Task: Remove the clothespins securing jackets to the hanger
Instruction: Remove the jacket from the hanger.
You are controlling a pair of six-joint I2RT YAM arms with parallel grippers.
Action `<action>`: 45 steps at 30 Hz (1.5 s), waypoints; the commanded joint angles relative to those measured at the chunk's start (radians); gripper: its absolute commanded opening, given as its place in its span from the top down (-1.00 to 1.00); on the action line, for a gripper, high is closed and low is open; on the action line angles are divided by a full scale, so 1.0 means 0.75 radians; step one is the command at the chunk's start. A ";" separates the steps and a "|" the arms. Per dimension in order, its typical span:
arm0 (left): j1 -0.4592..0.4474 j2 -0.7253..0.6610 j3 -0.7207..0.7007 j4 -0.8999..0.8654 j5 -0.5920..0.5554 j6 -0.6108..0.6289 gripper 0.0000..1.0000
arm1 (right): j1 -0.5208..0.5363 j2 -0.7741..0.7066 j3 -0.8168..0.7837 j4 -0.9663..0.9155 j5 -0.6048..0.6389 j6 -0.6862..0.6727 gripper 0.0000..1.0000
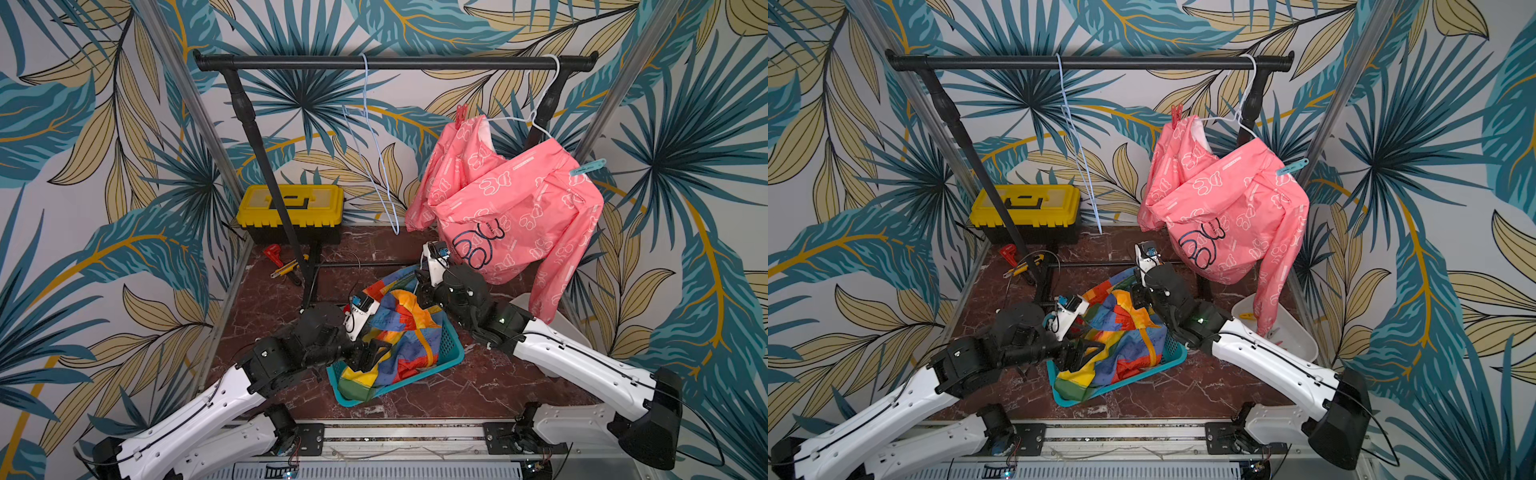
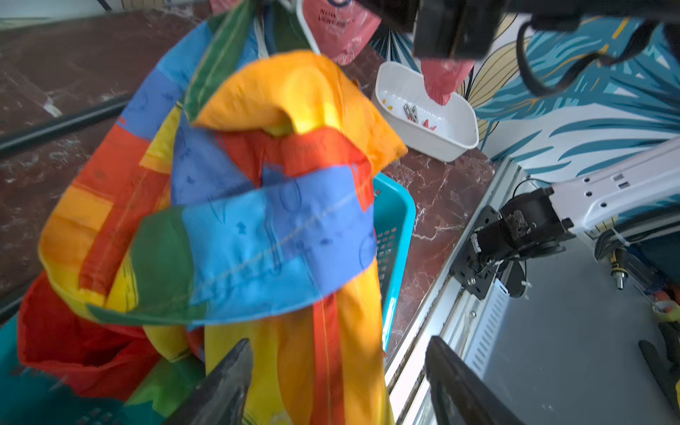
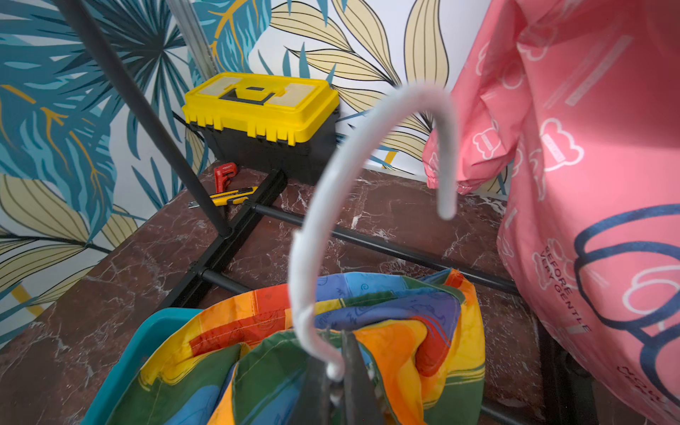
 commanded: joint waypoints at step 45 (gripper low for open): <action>-0.074 -0.428 -0.303 -0.240 -0.819 -0.620 1.00 | -0.686 0.105 0.145 -0.150 -0.209 0.482 1.00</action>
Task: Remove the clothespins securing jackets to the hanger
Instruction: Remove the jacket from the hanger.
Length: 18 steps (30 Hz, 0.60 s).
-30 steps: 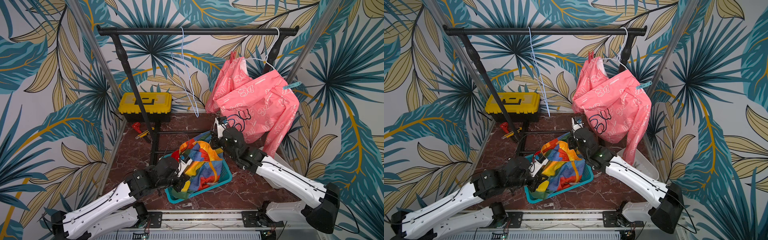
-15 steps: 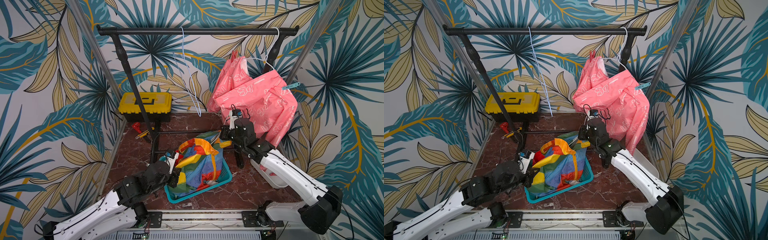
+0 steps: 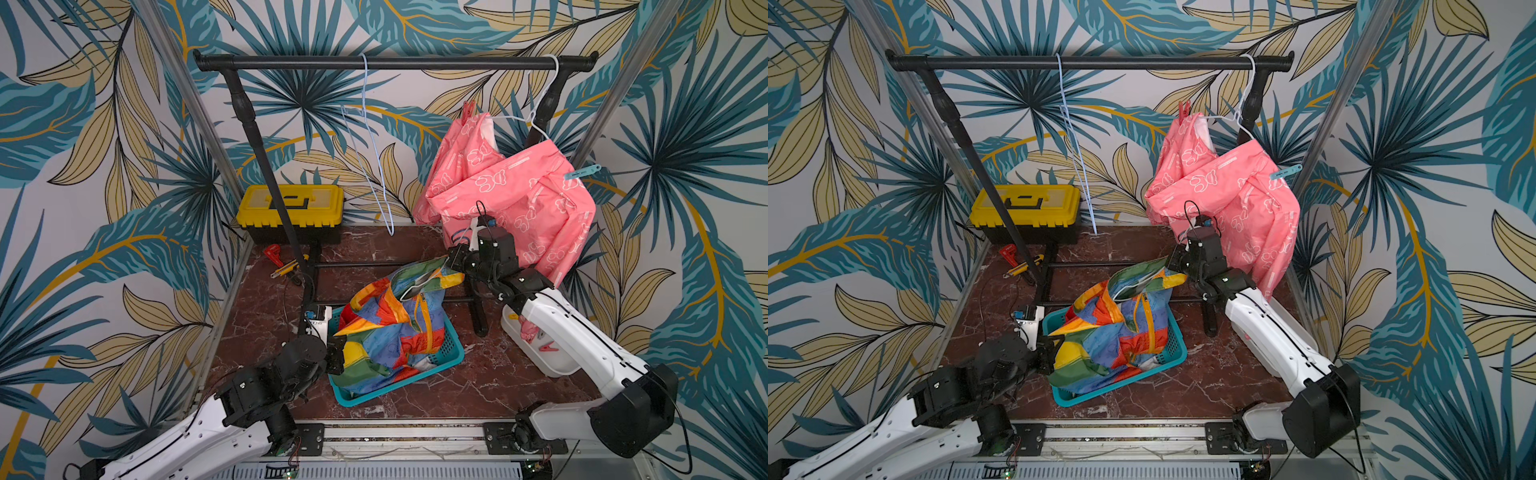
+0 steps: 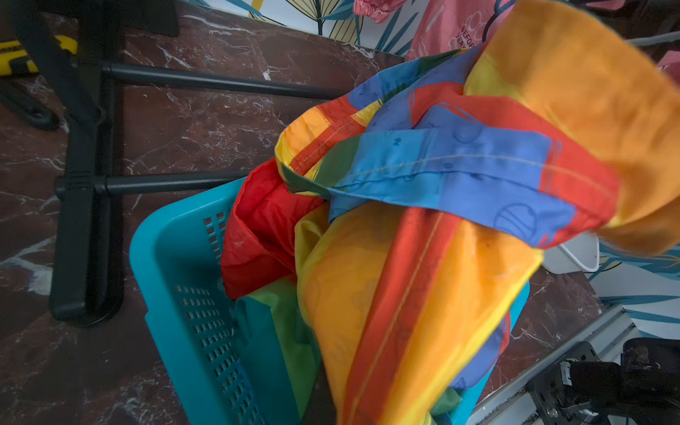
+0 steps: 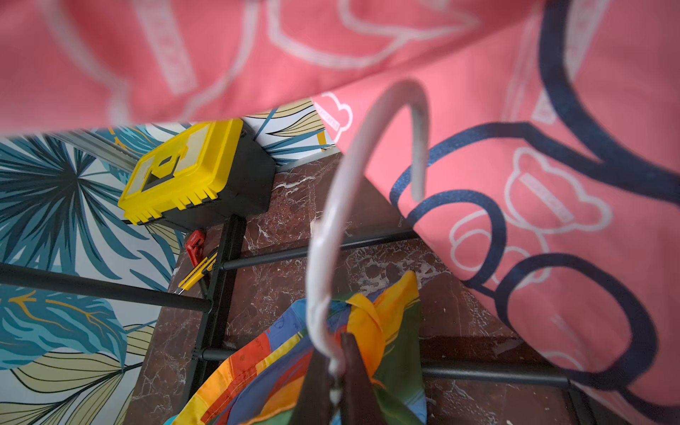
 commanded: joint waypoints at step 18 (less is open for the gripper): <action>0.048 0.457 0.153 0.140 0.020 0.185 -0.40 | 0.100 -0.218 -0.139 0.017 0.048 0.029 1.00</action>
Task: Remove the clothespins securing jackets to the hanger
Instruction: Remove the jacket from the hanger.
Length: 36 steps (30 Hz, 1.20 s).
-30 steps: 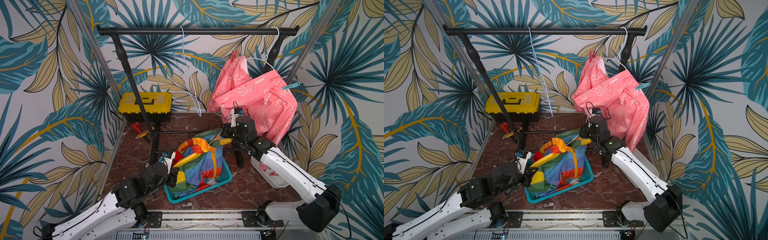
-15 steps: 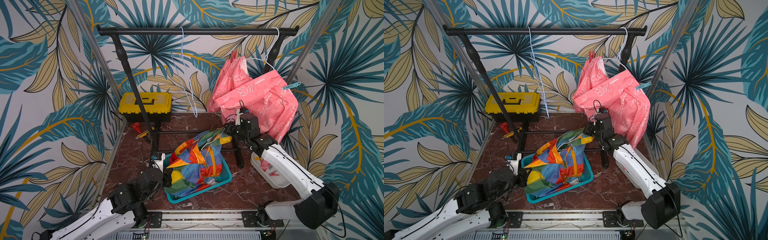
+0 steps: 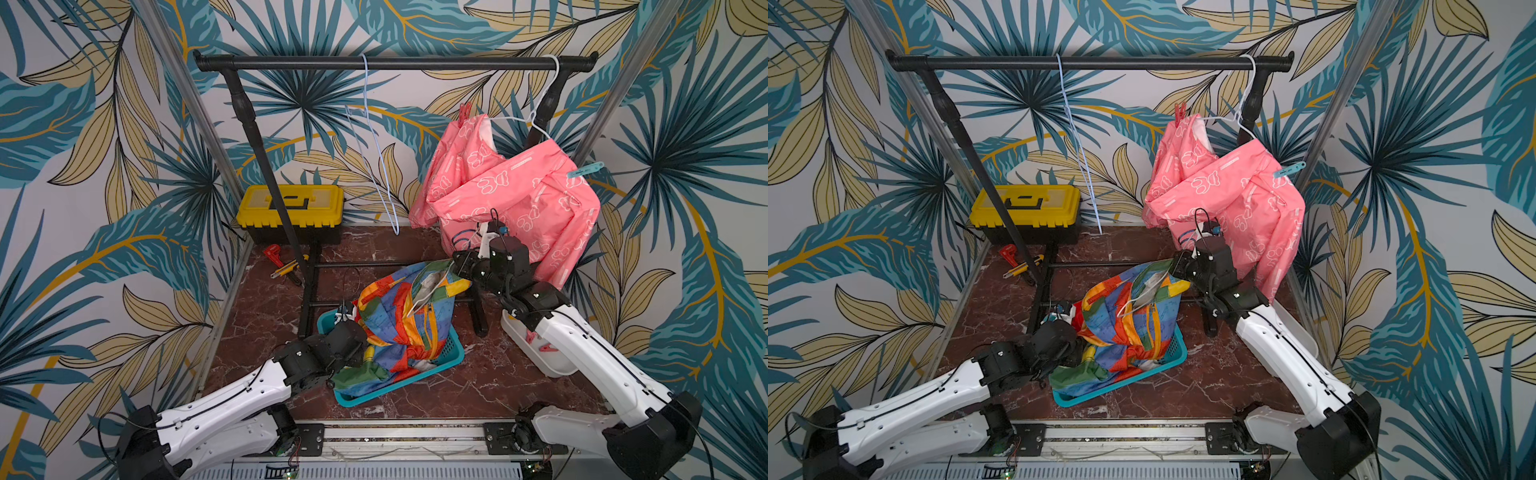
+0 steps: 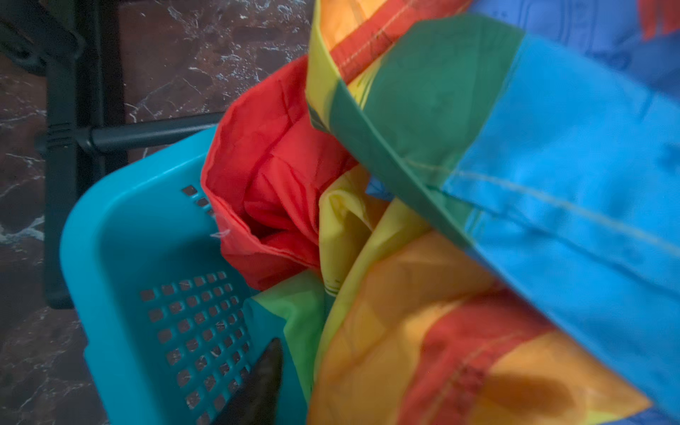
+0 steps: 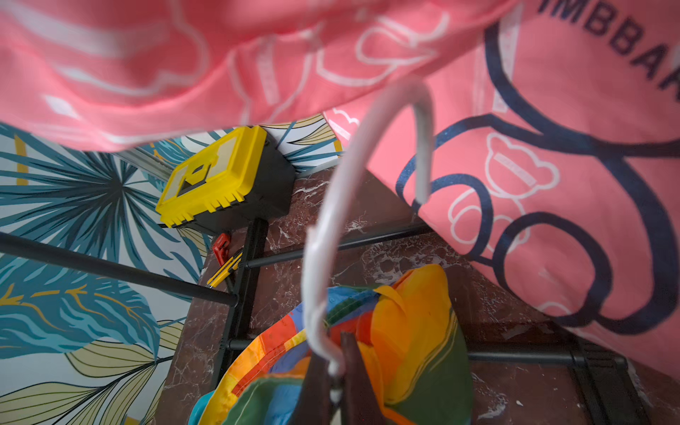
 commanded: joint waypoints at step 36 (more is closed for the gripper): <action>-0.081 0.213 0.640 0.076 0.461 0.701 0.50 | 0.206 0.057 0.033 -0.040 0.144 -0.166 1.00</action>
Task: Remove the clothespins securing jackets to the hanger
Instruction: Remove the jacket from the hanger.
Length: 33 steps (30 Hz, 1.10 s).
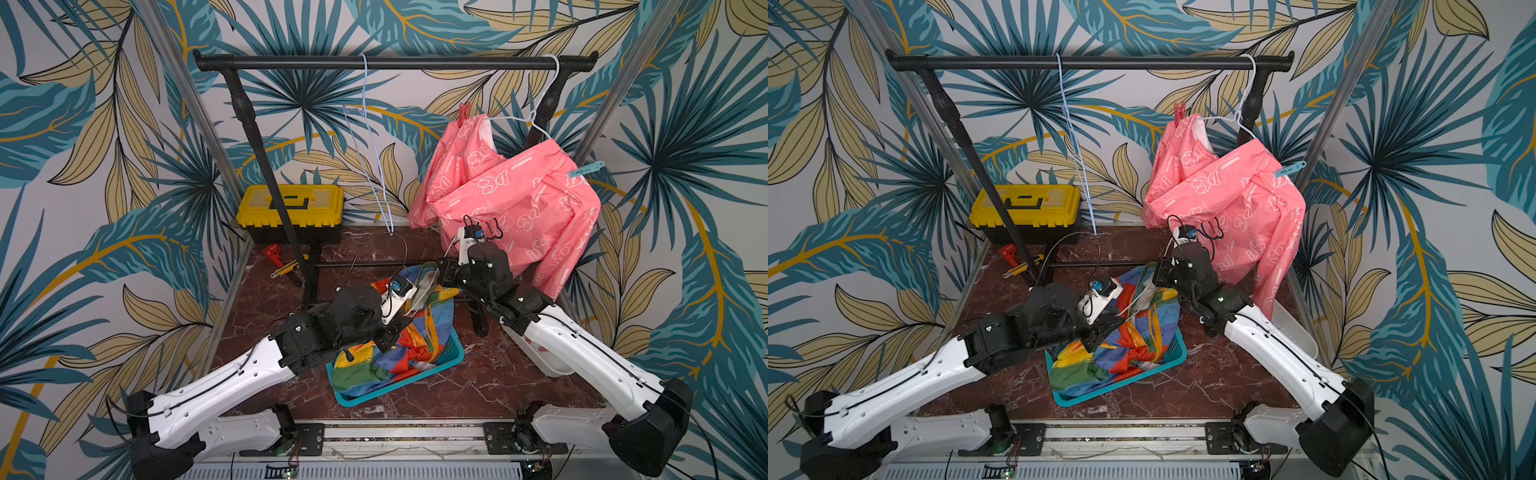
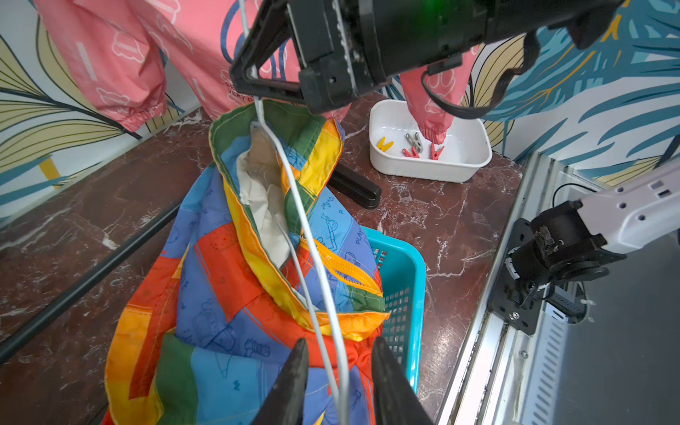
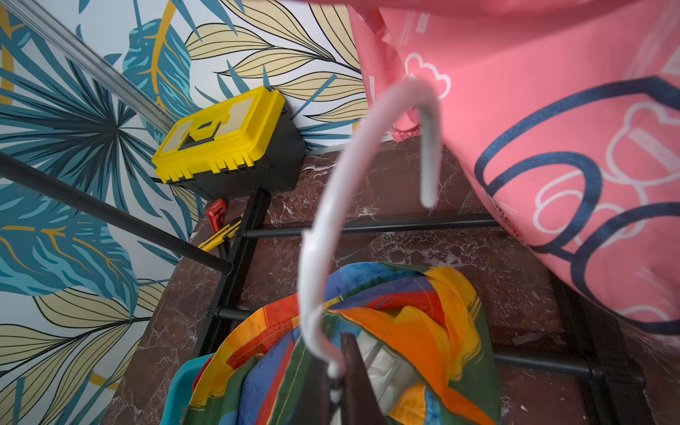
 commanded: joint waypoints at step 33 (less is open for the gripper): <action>0.104 -0.793 -0.130 -0.405 0.038 -0.151 1.00 | -0.309 -0.141 -0.017 -0.091 -0.074 0.079 -0.82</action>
